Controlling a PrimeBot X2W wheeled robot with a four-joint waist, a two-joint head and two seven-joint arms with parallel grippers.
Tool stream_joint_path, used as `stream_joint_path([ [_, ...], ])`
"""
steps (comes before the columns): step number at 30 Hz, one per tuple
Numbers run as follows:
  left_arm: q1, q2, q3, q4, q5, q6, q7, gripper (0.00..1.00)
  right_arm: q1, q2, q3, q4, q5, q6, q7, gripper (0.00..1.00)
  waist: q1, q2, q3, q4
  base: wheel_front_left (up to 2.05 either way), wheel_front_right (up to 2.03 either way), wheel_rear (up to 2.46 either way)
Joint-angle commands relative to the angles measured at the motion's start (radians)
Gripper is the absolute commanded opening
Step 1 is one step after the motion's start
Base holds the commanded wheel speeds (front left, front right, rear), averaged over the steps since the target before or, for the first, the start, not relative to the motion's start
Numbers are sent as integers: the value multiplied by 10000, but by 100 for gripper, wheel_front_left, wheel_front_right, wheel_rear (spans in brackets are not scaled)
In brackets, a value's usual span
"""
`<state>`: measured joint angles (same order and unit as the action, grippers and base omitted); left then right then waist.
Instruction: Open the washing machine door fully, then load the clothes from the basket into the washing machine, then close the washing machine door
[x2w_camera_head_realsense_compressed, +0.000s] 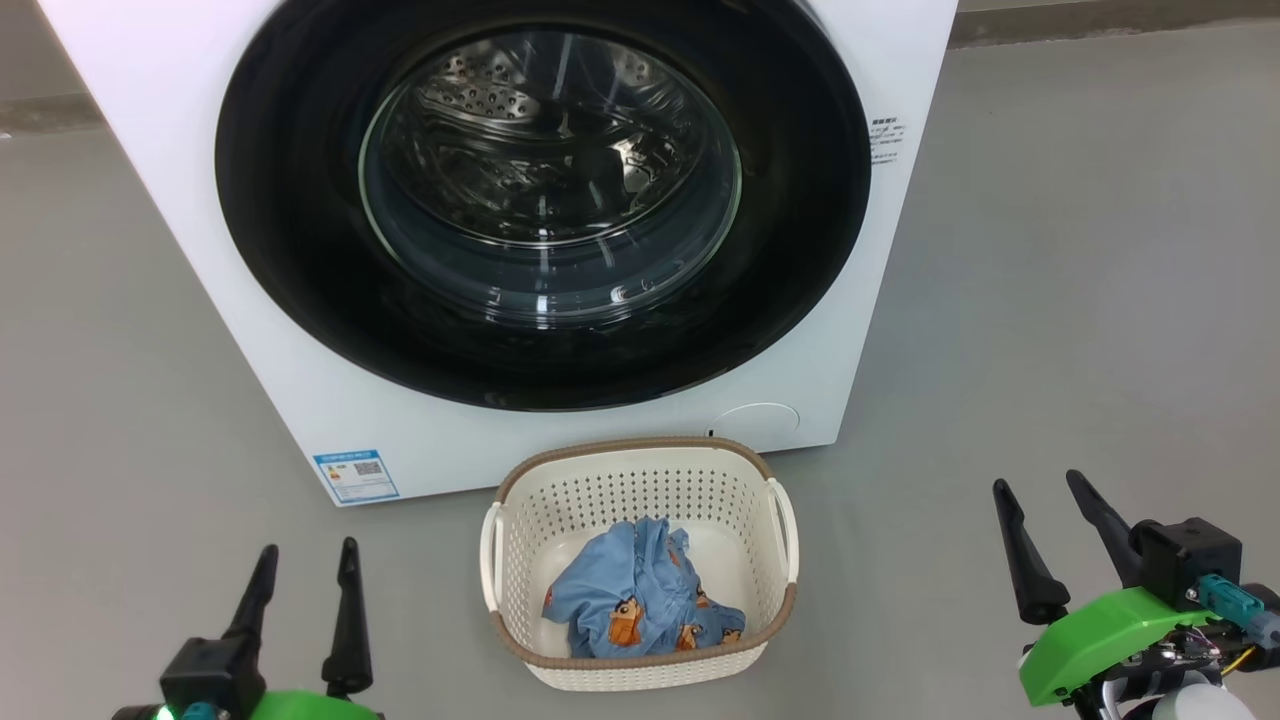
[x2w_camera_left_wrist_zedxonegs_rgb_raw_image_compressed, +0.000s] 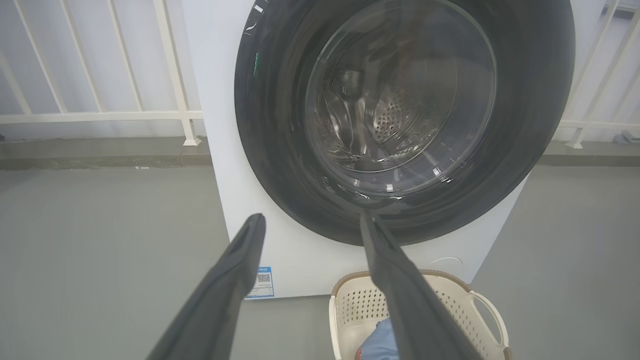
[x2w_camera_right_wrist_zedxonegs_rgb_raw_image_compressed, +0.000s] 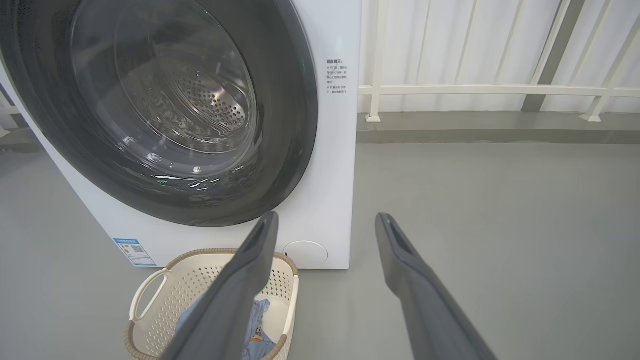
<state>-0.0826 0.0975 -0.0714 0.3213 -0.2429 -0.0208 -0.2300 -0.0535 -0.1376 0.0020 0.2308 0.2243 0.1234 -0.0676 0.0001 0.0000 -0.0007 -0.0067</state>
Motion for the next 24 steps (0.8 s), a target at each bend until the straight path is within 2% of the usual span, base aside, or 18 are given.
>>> stream_joint_path([
  [1,-450,143,236,-153,343,86,-150,100,-389,-218,256,-332,-317,70,-174,100,-1,0,-1,8,0,0,0],
  [6,-492,114,217,-119,980,152,-318,100,-416,-280,321,-367,-967,73,-206,100,-1,0,-7,0,0,0,0],
  [24,-576,79,171,290,903,53,-318,100,-436,-187,219,-359,-964,73,-265,100,-1,0,-17,-43,0,0,0],
])
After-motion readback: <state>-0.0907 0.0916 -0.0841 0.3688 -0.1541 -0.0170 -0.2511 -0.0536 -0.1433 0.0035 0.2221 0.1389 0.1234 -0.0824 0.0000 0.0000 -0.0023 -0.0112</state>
